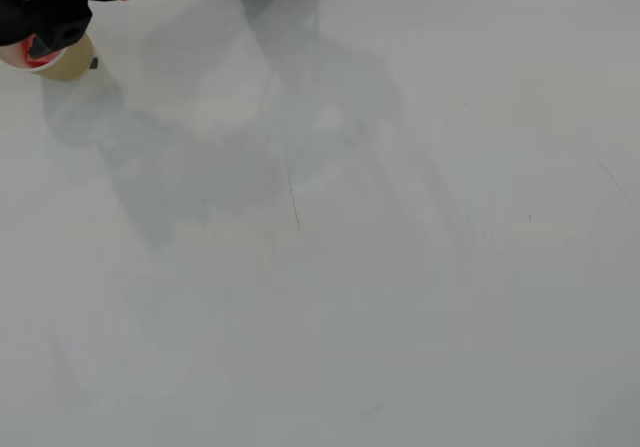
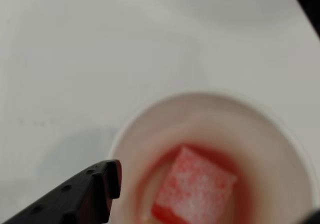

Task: Pick up the cube and drop it in the cup.

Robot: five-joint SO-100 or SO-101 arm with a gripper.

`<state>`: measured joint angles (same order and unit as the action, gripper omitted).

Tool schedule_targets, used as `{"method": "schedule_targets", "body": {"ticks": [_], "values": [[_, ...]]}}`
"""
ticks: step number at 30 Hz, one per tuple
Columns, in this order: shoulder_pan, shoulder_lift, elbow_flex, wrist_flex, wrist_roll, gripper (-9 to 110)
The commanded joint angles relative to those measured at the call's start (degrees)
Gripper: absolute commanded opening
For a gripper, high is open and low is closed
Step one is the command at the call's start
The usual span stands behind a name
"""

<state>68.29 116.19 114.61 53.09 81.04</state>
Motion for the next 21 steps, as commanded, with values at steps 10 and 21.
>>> {"method": "schedule_targets", "body": {"ticks": [10, 21], "values": [[0.62, 2.37, -8.61, -6.86, 0.79, 12], [-9.84, 12.22, 0.09, -8.61, 0.79, 0]]}}
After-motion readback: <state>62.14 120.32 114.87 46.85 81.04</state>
